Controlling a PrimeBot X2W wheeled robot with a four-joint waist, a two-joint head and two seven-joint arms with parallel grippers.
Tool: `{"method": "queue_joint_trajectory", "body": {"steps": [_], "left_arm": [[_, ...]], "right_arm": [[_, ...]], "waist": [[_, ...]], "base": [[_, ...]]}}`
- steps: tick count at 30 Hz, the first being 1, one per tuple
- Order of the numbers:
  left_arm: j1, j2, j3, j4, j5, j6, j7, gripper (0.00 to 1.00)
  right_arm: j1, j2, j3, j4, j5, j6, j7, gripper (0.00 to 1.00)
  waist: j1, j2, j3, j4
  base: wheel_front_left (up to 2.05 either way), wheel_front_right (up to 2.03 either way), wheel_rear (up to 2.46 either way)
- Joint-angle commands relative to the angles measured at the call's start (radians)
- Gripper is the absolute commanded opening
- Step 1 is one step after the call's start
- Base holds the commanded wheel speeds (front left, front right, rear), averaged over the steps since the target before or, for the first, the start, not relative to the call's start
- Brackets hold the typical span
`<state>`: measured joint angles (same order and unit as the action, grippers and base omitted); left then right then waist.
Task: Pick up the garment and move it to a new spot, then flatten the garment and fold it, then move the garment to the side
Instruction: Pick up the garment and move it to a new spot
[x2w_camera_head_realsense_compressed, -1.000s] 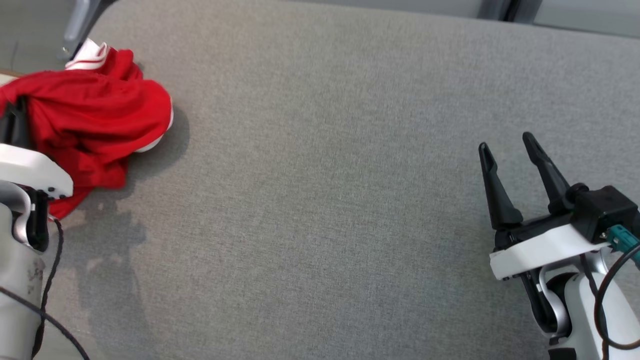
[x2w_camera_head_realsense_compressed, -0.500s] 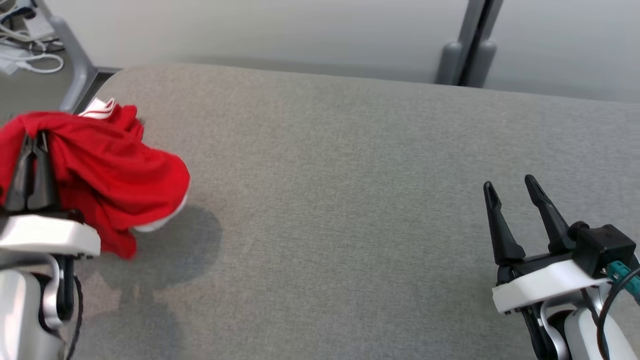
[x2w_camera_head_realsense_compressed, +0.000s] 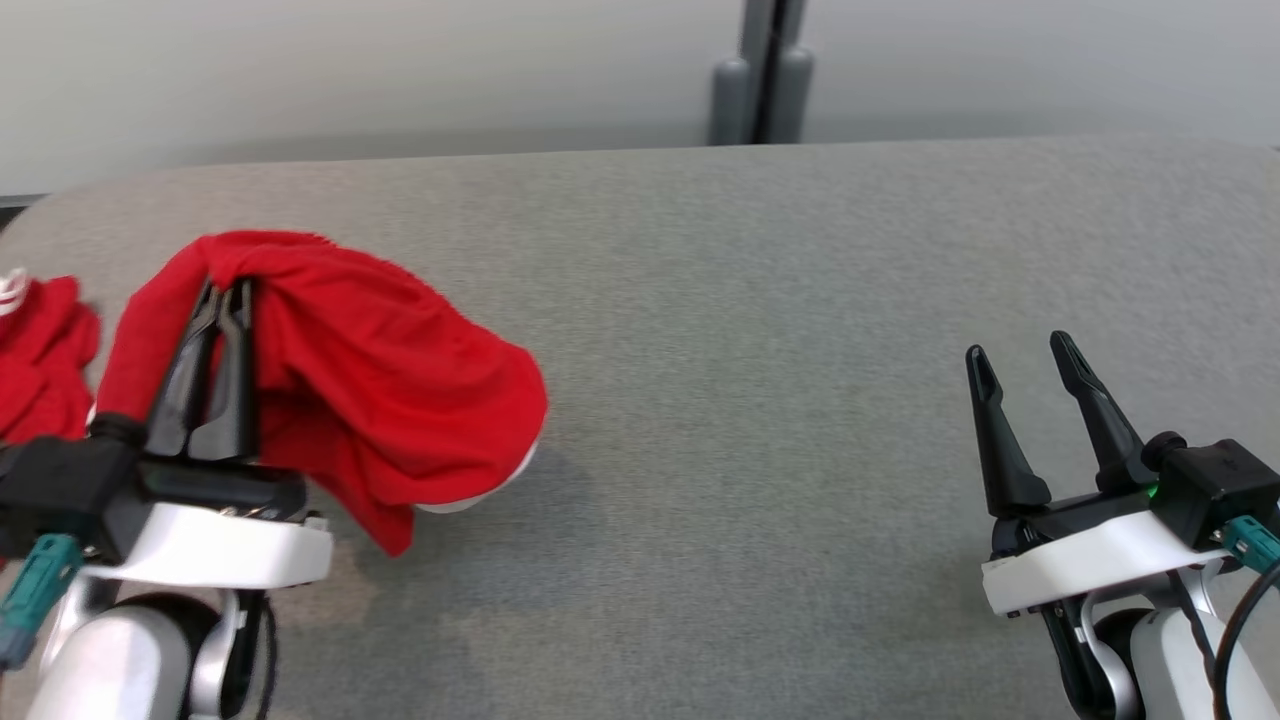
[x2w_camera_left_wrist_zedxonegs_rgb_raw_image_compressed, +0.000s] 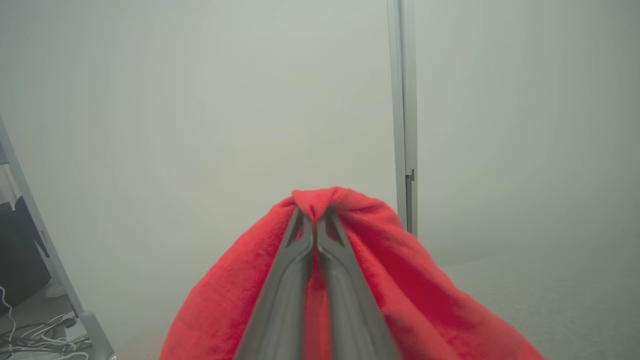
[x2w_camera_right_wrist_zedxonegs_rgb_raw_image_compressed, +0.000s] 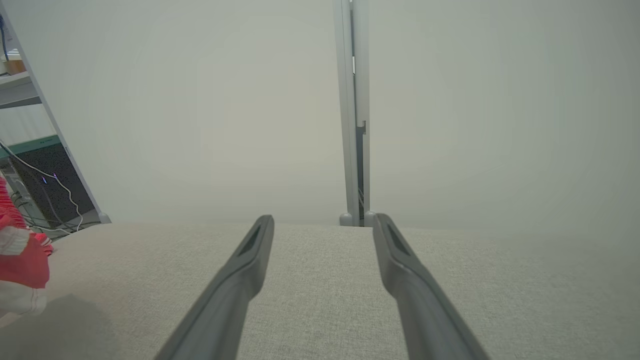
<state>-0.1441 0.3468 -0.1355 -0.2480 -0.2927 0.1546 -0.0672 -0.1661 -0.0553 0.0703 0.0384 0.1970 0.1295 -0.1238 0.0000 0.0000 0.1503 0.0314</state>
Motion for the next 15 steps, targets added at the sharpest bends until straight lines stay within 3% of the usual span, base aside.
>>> {"method": "queue_joint_trajectory", "body": {"steps": [1,15], "left_arm": [[-0.036,-0.002,-0.014,-0.008,0.003,-0.013,0.006,0.0],[-0.194,-0.11,-0.332,0.174,0.052,-0.166,0.09,0.0]], "right_arm": [[-0.011,0.001,0.0,-0.009,-0.002,0.002,-0.003,1.0],[-0.023,0.003,0.015,0.029,0.066,0.002,-0.07,1.0]], "waist": [[0.0,0.0,0.039,-0.064],[0.0,0.0,0.143,-0.308]], "base": [[0.0,0.0,0.0],[0.0,0.0,0.0]]}}
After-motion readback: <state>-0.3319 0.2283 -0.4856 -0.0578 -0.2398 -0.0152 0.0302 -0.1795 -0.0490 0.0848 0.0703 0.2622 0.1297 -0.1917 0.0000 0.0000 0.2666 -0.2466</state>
